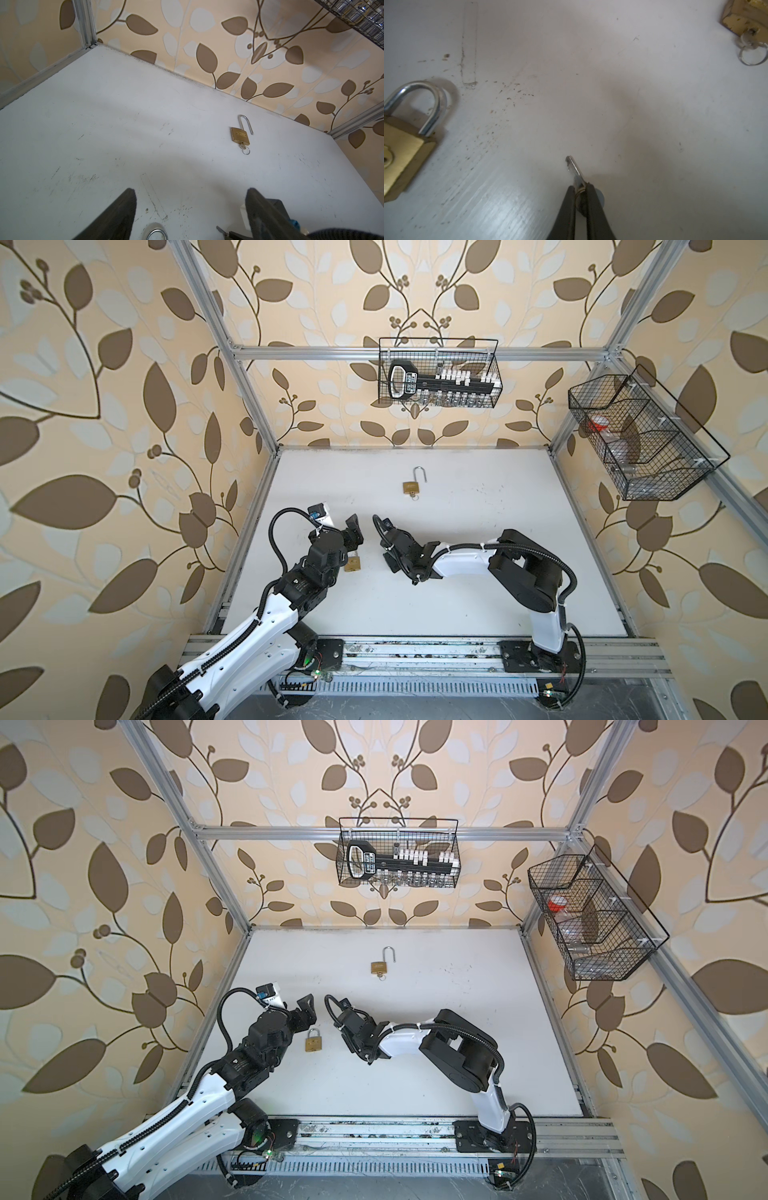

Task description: Unlock with the key

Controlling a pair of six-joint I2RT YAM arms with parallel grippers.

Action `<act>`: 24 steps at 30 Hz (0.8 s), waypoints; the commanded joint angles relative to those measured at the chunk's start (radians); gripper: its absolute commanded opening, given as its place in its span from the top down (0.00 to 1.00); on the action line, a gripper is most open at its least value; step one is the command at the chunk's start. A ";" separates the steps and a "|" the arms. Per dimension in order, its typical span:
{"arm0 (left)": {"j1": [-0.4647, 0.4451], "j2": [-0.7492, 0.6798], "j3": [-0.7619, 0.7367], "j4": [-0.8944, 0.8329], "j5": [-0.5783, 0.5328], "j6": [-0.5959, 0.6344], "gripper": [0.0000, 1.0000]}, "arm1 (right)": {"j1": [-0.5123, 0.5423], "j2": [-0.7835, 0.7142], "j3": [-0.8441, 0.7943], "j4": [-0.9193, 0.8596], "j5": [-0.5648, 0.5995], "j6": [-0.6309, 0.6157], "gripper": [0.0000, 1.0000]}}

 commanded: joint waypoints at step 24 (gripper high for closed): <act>0.004 0.019 -0.005 0.048 0.020 -0.012 0.15 | -0.027 -0.110 -0.107 0.017 -0.060 0.016 1.00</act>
